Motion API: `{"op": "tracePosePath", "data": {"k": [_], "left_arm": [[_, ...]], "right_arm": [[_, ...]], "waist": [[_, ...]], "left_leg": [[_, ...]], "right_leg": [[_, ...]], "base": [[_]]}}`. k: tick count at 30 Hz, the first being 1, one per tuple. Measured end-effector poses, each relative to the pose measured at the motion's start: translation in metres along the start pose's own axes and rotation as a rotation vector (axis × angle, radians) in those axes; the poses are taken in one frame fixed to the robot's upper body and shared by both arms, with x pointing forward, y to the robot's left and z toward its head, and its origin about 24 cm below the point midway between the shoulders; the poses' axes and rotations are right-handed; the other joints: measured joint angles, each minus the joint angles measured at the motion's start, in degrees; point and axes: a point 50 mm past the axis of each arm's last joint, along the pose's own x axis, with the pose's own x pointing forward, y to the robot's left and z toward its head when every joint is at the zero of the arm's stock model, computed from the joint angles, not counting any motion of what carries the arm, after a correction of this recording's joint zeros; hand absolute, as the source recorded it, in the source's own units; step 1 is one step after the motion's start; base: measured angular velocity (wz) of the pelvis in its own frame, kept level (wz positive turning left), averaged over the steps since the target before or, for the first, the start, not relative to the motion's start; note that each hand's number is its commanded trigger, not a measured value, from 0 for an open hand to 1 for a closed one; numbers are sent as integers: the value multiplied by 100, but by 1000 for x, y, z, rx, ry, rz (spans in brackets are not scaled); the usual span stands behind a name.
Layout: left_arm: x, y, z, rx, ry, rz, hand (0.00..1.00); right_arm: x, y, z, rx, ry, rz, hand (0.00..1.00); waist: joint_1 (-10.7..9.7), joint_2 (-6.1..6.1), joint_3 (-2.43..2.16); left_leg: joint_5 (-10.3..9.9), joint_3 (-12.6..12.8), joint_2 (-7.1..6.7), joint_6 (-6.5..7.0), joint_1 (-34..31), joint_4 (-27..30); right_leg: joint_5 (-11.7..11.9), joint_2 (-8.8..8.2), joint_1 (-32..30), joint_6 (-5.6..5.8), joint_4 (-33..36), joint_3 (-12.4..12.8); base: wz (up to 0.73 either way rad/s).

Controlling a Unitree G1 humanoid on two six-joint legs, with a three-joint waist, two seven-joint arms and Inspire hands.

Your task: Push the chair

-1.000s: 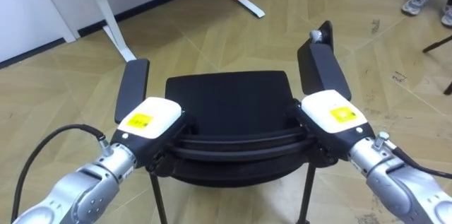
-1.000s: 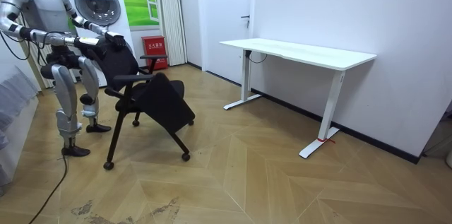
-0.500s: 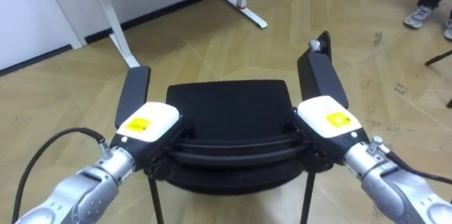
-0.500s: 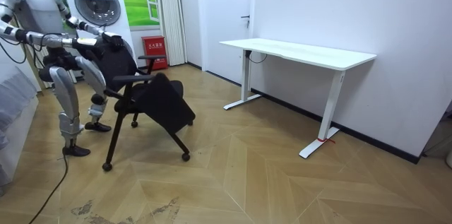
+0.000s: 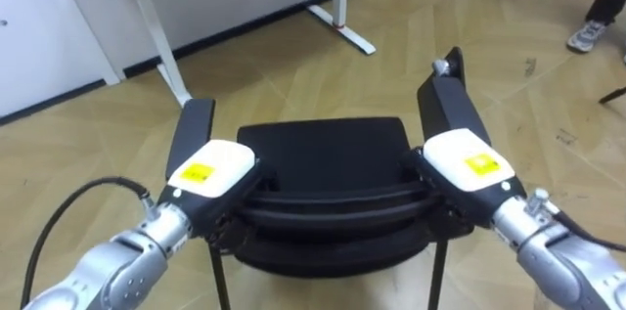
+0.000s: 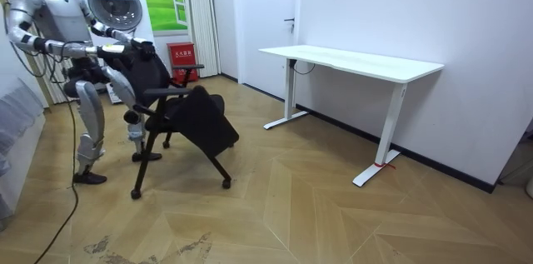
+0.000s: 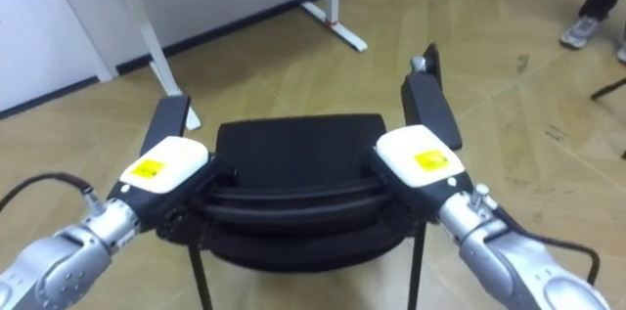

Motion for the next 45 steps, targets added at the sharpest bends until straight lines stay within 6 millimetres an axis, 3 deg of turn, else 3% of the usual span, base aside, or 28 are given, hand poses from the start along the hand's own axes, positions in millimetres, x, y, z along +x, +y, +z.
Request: {"op": "tracePosePath", "data": {"k": [1,3,4,5,7,8,10,12,15,18,20,21,23,26,28,30,31,32,33,34,35,36,37,38,40,42,44,45], "left_arm": [[0,0,0,-9,4,2,100],[0,-1,0,-20,3,0,100],[0,-3,0,-22,0,-9,100],[0,-5,1,-24,0,-18,100],[0,-4,0,-19,-3,-17,100],[1,-4,-1,-18,-2,-15,100],[7,-1,-2,-12,-4,-12,100],[12,0,-2,-15,-3,-12,100],[14,1,-3,-16,2,-6,100],[14,0,-3,-7,-2,-5,100],[14,-1,-3,4,-8,-3,100],[14,-1,-3,5,-10,-4,100],[13,-2,-3,8,-13,-11,100],[12,-2,-4,20,-13,-18,100],[12,0,-2,42,-20,-16,100],[13,-1,-1,54,-23,-19,100],[12,1,-1,65,-28,-21,100],[13,5,-1,73,-28,-14,100],[12,6,-2,78,-22,-15,100],[13,4,-2,82,-15,-20,100],[13,-1,0,64,-7,-27,100],[12,-4,0,57,-4,-32,100],[11,-6,0,52,-6,-36,100],[13,-3,1,58,-16,-20,100],[17,2,1,91,-19,1,100],[21,-5,1,74,4,6,100],[25,-19,2,22,28,-9,100],[25,-23,3,6,23,-19,100]], "right_arm": [[2,-2,0,-3,-1,-5,100],[2,-2,-1,-4,-3,5,100],[1,1,-2,0,-6,16,100],[0,3,-2,4,-6,23,100],[1,4,-3,8,-9,23,100],[1,4,-3,12,-6,20,100],[2,4,-4,18,7,21,100],[4,3,-5,21,17,20,100],[7,2,-5,20,19,13,100],[5,5,-5,26,25,8,100],[1,10,-4,39,32,-6,100],[0,11,-3,41,31,-8,100],[-3,14,-1,49,33,-6,100],[-5,18,1,66,40,-5,100],[-9,21,3,80,51,-1,100],[-12,25,4,95,61,7,100],[-12,25,4,96,64,12,100],[-11,25,5,103,68,3,100],[-10,25,6,104,68,0,100],[-10,26,6,103,70,5,100],[-12,28,5,101,73,15,100],[-12,29,5,98,73,19,100],[-12,29,5,93,74,22,100],[-12,27,3,89,74,11,100],[-9,28,3,102,87,-10,100],[-4,28,0,85,94,1,100],[-1,27,-4,59,92,15,100],[0,21,-6,27,76,24,100]], "waist": [[-46,-11,4],[-212,-17,22],[-319,14,51],[-392,90,91],[-451,185,112],[-486,202,123],[-631,279,153],[-714,370,168],[-730,498,175],[-727,506,174],[-721,500,173],[-708,496,171],[-712,438,149],[-745,407,138],[-742,322,77],[-740,406,50],[-712,447,16],[-713,503,47],[-679,491,55],[-606,396,56],[-552,363,112],[-536,322,136],[-473,226,157],[-445,223,158],[-388,14,250],[-305,-124,228],[-232,-167,253],[-162,-75,325]], "left_leg": [[-146,32,-125,115,87,74],[-311,45,-278,244,285,110],[-400,26,-317,336,464,137],[-533,12,-309,393,629,174],[-718,-20,-309,485,710,269],[-768,-51,-303,505,716,331],[-933,-136,-283,591,777,507],[-1082,-193,-274,640,819,627],[-1334,-193,-256,680,918,771],[-1485,-178,-257,685,1121,750],[-1619,-242,-269,556,1309,665],[-1650,-248,-272,510,1350,628],[-1833,-322,-296,157,1612,491],[-1929,-512,-284,-26,1920,282],[-2089,-694,-236,-316,2197,124],[-2263,-805,-15,-643,2486,24],[-2269,-839,156,-681,2551,292],[-2186,-744,353,-813,2252,1141],[-2011,-605,436,-953,2060,1670],[-1321,-380,489,-1072,1739,2536],[-348,-176,548,-974,1498,3187],[208,-94,561,-955,1375,3432],[1303,-6,600,-972,1013,3923],[1402,-41,693,-744,401,4629],[1173,-54,817,-475,-603,5344],[1158,-38,863,-454,-1505,5423],[1309,-24,772,-588,-1809,4732],[1482,-203,788,-666,-1799,3901]], "right_leg": [[34,-156,-181,35,629,20],[635,-354,-769,86,2167,245],[1395,-380,-1146,56,2992,407],[2461,-342,-1539,15,3672,576],[3226,-154,-2287,44,4771,812],[3179,-71,-2564,8,5303,850],[2671,263,-3521,-57,6730,834],[2343,351,-3976,-67,6844,770],[2159,595,-4293,-29,5825,709],[2094,753,-4071,-21,3602,469],[2159,888,-3596,-98,1491,209],[2197,915,-3473,-146,1058,182],[2350,1040,-3080,-277,66,51],[2502,1128,-2717,-469,-221,-207],[2598,1236,-2427,-711,-323,-330],[2447,1428,-2164,-917,-349,-475],[2309,1564,-1982,-1049,-331,-615],[2182,1656,-1826,-1120,-298,-675],[2080,1664,-1760,-1146,-218,-686],[1846,1602,-1620,-1163,-105,-666],[1677,1547,-1327,-1157,-155,-705],[1612,1499,-1172,-1147,-252,-708],[1533,1447,-940,-1160,-438,-635],[1450,1403,-856,-1169,-493,-627],[1358,1245,-689,-1169,-540,-592],[1353,984,-526,-1169,-560,-417],[1264,561,-527,-1117,29,-320],[1031,551,-849,-742,777,-399]], "base": [[-7],[11],[12],[4],[-7],[17],[33],[13],[-10],[-5],[4],[4],[2],[16],[28],[21],[9],[0],[-8],[-18],[-22],[-18],[-10],[0],[3],[-36],[-76],[-77]]}}
